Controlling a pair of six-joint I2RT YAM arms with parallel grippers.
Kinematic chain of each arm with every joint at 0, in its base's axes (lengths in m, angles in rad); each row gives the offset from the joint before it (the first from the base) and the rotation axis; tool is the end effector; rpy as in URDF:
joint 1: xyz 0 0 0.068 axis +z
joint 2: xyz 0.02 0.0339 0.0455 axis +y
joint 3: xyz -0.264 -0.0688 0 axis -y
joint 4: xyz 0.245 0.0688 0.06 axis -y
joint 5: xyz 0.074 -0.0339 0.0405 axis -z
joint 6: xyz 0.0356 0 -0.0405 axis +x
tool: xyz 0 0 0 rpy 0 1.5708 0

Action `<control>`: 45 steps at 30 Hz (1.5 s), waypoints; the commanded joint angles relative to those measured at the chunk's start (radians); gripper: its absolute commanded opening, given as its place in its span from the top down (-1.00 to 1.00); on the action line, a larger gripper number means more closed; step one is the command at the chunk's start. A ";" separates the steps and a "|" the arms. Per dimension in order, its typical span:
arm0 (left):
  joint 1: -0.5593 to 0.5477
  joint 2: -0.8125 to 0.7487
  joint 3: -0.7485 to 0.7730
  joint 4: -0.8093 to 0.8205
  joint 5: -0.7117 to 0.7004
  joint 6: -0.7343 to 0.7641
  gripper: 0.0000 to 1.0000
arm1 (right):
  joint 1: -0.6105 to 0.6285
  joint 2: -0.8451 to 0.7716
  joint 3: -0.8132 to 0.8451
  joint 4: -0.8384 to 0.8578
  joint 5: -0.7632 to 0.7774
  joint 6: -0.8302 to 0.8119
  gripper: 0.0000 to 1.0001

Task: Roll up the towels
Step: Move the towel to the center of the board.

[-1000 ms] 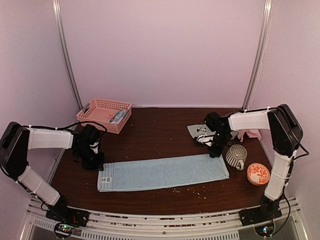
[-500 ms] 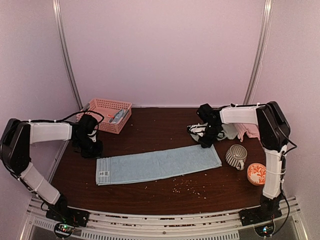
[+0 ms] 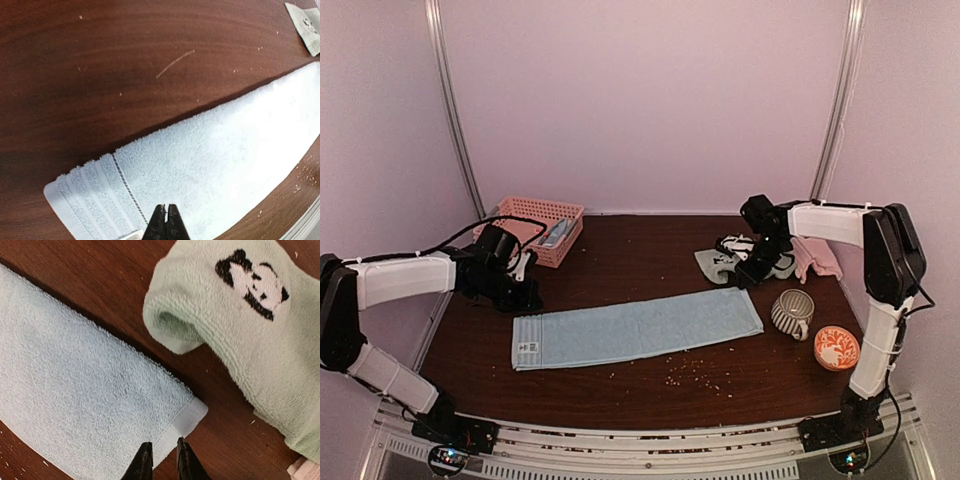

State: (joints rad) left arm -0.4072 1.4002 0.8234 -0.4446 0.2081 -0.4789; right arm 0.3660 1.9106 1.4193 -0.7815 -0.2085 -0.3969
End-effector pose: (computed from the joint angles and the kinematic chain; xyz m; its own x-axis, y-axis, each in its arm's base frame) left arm 0.2451 -0.1137 0.1975 -0.9192 -0.0945 -0.3822 0.0710 0.9151 -0.3970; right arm 0.3562 0.1444 0.1957 -0.6659 -0.6602 -0.3473 -0.7203 0.6902 0.0690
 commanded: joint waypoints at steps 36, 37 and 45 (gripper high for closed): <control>-0.021 0.065 -0.134 0.142 0.053 -0.044 1.00 | -0.121 0.082 0.007 -0.122 -0.133 0.076 0.27; -0.021 0.066 -0.135 0.142 0.053 -0.045 1.00 | -0.121 0.088 0.009 -0.124 -0.142 0.076 0.25; -0.020 0.065 -0.148 0.152 0.058 -0.052 1.00 | -0.121 0.132 0.006 -0.122 -0.176 0.075 0.21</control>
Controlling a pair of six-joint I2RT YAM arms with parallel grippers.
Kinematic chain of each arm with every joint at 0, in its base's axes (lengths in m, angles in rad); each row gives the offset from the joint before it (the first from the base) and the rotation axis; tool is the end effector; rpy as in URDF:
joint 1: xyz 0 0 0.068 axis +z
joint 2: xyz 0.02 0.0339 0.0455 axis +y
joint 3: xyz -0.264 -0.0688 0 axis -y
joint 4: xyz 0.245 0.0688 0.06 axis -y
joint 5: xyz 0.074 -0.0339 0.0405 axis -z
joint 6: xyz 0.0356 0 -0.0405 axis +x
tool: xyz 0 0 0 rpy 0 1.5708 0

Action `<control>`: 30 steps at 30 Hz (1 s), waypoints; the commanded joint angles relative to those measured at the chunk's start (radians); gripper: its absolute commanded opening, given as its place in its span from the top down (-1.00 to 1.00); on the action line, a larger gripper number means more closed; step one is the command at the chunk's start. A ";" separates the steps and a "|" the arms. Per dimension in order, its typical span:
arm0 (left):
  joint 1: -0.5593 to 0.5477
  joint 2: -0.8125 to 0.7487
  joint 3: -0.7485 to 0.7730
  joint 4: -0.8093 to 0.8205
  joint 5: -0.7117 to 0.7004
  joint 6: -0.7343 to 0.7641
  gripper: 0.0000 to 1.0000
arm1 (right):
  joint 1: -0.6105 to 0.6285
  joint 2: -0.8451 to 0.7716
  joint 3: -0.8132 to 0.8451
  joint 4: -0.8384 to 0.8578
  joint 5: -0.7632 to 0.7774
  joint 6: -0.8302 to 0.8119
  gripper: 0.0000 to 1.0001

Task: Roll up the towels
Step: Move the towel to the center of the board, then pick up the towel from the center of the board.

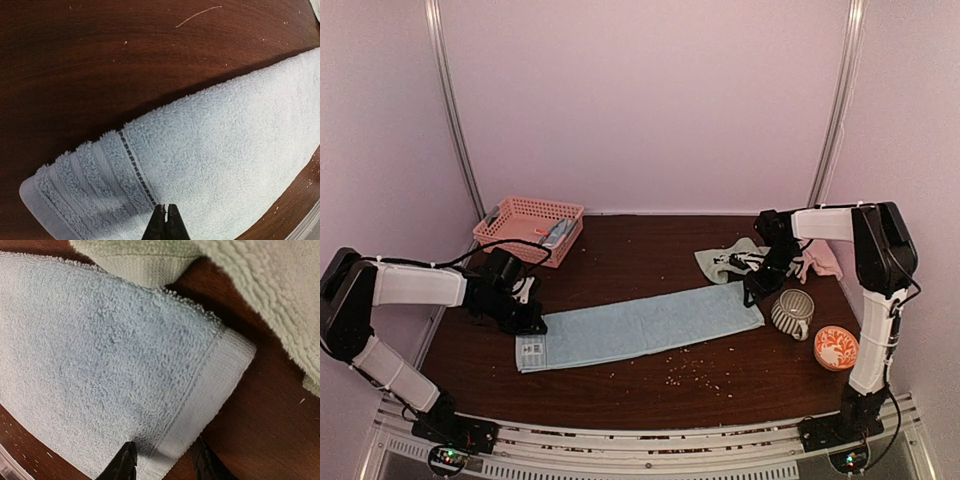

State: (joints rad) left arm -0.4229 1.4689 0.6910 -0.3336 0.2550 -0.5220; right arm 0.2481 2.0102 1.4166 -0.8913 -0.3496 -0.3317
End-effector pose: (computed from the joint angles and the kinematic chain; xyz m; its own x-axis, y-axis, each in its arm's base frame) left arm 0.2315 -0.1140 0.1497 -0.9574 -0.0982 -0.2715 0.0251 0.9085 -0.4170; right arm 0.3636 0.1047 0.1581 -0.8288 -0.5256 -0.1922 -0.5596 0.7746 0.2947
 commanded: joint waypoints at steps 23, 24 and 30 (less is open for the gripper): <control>-0.005 0.007 -0.014 0.045 0.008 -0.015 1.00 | 0.067 0.085 -0.032 0.073 0.040 0.043 0.41; -0.006 0.007 -0.014 0.045 0.006 -0.015 1.00 | 0.068 0.086 -0.030 0.073 0.044 0.039 0.45; -0.006 0.001 -0.010 0.046 -0.003 -0.019 1.00 | 0.068 0.095 -0.019 0.084 0.015 0.029 0.70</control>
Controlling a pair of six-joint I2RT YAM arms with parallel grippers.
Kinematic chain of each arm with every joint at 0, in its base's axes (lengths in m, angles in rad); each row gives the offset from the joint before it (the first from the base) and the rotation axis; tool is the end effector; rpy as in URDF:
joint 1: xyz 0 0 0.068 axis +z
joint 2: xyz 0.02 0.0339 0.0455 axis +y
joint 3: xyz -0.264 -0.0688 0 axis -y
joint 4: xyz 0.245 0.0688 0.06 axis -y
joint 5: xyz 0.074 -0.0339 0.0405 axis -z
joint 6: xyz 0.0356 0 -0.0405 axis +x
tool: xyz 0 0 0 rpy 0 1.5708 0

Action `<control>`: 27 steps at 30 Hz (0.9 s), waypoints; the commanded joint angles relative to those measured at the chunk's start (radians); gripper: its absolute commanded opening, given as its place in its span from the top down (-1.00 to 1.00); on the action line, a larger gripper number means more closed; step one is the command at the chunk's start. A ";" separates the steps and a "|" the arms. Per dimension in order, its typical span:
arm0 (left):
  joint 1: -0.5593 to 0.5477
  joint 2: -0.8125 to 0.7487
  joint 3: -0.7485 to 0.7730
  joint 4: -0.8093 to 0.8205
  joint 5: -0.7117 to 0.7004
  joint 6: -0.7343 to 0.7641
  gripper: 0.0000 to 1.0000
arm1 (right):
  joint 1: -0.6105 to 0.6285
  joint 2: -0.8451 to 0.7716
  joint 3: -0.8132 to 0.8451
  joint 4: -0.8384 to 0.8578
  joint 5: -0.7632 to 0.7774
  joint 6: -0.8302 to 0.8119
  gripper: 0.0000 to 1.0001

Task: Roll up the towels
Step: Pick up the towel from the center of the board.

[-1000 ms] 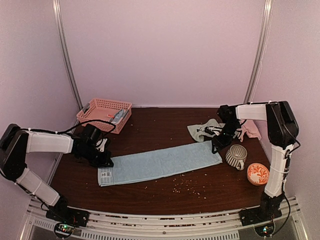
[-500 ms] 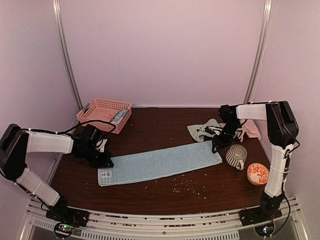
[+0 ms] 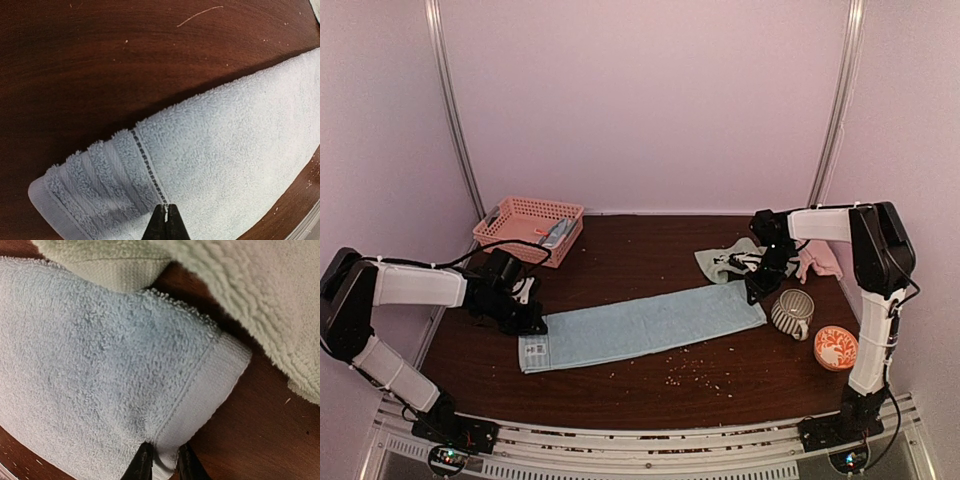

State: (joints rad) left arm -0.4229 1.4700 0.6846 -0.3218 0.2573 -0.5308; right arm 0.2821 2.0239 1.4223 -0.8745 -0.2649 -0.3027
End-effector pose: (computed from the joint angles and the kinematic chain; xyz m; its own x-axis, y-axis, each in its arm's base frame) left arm 0.2312 -0.1140 0.1484 -0.9569 -0.1062 -0.2704 0.0189 0.9061 -0.4227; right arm 0.3641 0.1152 0.1538 -0.8255 -0.5388 -0.1679 -0.5642 0.7956 0.2206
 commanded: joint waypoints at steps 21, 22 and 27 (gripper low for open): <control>-0.007 0.005 -0.014 0.050 0.003 -0.001 1.00 | -0.016 -0.106 0.021 -0.041 -0.116 -0.035 1.00; -0.006 0.006 -0.012 0.046 0.001 0.002 1.00 | -0.027 -0.112 0.027 -0.048 -0.125 -0.035 1.00; -0.006 0.002 -0.009 0.043 0.002 0.006 1.00 | -0.072 -0.130 0.066 -0.098 -0.171 -0.050 1.00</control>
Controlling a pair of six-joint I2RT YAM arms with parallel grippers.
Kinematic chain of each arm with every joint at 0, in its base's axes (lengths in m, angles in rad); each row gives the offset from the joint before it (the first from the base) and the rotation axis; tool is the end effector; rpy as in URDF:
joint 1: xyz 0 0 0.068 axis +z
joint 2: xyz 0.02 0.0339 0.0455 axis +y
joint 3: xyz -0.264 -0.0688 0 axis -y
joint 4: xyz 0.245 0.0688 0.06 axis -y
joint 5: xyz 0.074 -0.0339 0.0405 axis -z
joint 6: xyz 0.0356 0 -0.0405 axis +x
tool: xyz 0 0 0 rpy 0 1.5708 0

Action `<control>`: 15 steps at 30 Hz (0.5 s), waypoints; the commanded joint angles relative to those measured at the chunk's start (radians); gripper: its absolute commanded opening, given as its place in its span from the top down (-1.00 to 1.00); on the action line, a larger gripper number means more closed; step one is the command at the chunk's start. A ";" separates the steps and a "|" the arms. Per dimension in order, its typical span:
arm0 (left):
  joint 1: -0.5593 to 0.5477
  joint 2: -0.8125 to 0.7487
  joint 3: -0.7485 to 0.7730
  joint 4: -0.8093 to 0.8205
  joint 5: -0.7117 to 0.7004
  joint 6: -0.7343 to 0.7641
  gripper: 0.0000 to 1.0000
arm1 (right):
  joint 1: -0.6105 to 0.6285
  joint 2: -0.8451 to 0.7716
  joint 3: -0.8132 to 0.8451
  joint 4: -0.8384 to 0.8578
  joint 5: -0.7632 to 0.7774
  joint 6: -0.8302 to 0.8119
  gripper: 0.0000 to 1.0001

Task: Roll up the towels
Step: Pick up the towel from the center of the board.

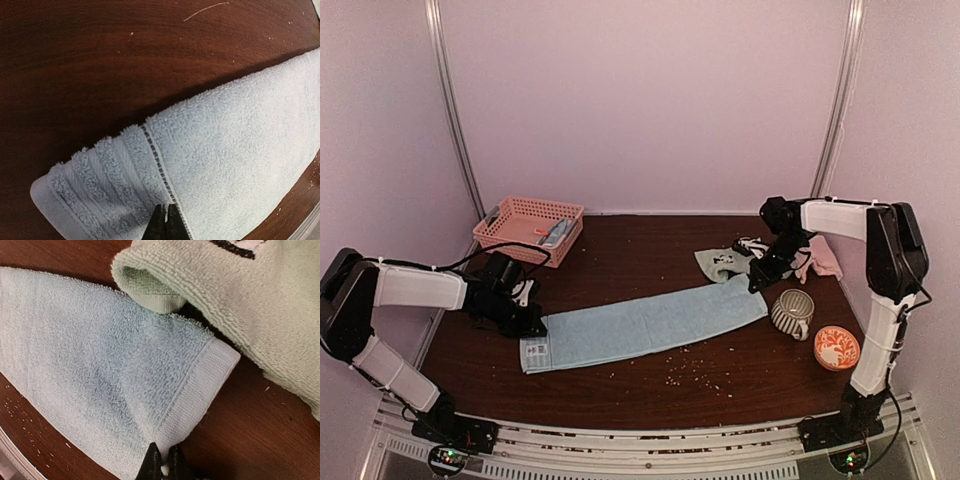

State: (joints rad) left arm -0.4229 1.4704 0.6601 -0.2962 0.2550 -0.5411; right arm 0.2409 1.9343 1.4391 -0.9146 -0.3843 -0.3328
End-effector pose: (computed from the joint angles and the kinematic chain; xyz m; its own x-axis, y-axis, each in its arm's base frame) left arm 0.2283 -0.1126 0.1431 -0.9565 -0.1161 -0.2676 0.0087 0.9056 -0.4240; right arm 0.3611 0.1025 0.1910 -0.8146 -0.5120 -0.2724 -0.5774 0.7604 0.2974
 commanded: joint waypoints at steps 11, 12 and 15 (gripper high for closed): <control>-0.006 -0.001 0.041 -0.034 -0.005 0.035 1.00 | -0.125 -0.039 0.168 -0.162 -0.105 -0.061 1.00; -0.005 -0.001 0.040 -0.036 -0.004 0.035 1.00 | -0.131 -0.038 0.181 -0.175 -0.113 -0.068 1.00; -0.006 -0.002 0.036 -0.038 0.000 0.033 1.00 | -0.133 -0.040 0.218 -0.223 -0.177 -0.108 1.00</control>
State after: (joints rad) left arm -0.4229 1.4715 0.6788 -0.3172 0.2539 -0.5228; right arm 0.1184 1.9240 1.6005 -1.0580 -0.4793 -0.3878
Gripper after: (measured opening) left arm 0.002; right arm 0.018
